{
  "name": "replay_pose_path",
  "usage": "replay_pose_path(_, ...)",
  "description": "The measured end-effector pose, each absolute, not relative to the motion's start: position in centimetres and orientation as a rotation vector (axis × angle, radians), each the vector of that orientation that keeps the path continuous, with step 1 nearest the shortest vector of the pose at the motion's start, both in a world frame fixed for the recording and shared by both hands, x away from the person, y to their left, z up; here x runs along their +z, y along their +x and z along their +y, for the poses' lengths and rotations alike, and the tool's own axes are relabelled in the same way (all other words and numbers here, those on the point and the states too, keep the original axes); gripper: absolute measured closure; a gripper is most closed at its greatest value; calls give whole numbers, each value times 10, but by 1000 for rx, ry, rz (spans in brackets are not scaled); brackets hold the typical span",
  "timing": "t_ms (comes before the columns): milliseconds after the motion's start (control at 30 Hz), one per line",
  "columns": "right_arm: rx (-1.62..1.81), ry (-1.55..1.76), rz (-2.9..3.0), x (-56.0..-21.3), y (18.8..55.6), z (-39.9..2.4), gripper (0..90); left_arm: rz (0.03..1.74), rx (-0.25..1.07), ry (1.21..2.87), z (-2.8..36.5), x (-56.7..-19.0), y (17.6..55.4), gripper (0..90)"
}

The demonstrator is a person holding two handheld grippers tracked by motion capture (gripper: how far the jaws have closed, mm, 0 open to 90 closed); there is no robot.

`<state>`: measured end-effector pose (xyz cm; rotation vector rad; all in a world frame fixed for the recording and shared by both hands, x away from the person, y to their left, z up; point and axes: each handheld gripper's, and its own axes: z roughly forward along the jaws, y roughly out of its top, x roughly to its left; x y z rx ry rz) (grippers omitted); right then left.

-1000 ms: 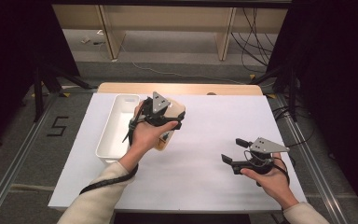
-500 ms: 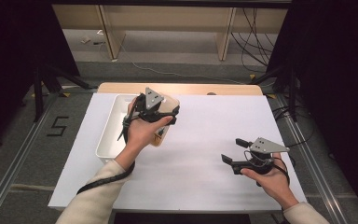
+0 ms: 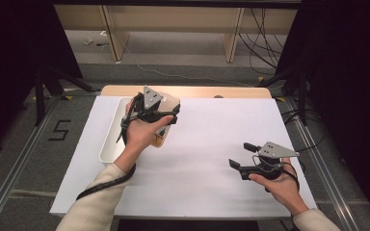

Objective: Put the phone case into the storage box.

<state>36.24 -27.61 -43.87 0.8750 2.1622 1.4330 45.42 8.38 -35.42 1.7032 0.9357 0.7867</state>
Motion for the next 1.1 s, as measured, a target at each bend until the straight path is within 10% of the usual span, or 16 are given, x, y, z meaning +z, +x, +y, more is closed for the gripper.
replay_pose_path(1100,1434,873,2165,-439,362,-276,159,986,872,1634,110,-341,459,110)
